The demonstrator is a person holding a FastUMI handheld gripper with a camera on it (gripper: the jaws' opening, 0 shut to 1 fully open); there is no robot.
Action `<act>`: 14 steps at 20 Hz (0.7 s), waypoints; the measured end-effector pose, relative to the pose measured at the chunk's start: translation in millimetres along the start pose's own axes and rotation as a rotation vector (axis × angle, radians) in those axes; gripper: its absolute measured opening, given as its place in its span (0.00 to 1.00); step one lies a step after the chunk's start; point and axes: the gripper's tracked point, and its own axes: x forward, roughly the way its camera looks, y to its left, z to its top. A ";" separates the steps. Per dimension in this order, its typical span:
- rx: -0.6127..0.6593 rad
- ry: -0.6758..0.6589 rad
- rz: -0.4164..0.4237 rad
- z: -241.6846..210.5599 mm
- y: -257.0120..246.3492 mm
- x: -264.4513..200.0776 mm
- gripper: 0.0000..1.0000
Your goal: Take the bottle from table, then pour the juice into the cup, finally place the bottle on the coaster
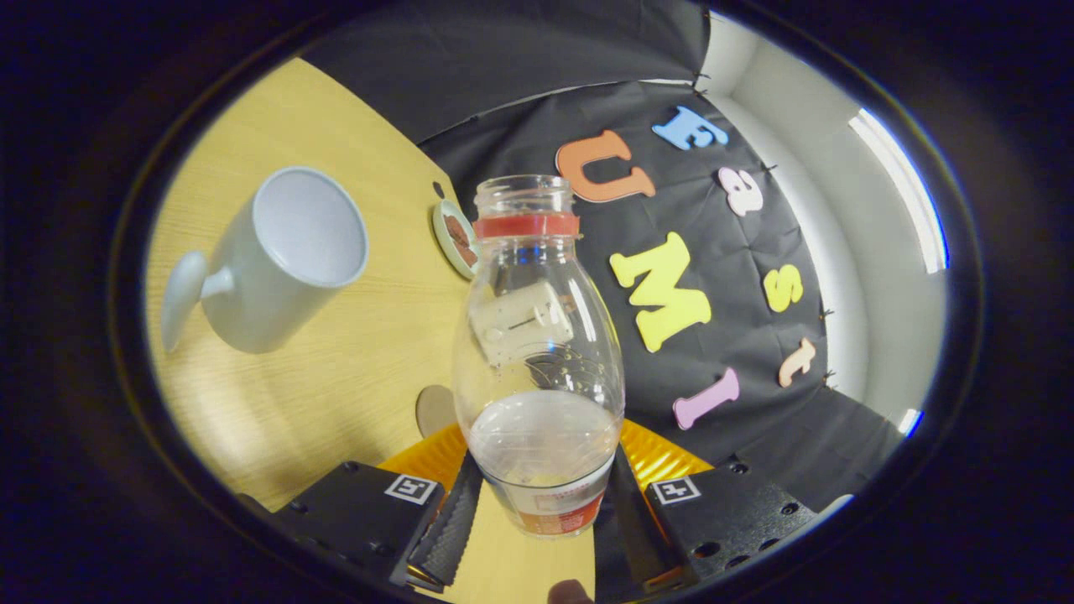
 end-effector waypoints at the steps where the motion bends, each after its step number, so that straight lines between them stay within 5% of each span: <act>1: -0.028 -0.004 -0.008 2.1 0.4 0.8 0.78; 14: -0.287 -0.005 -0.040 11.8 -0.8 2.8 0.78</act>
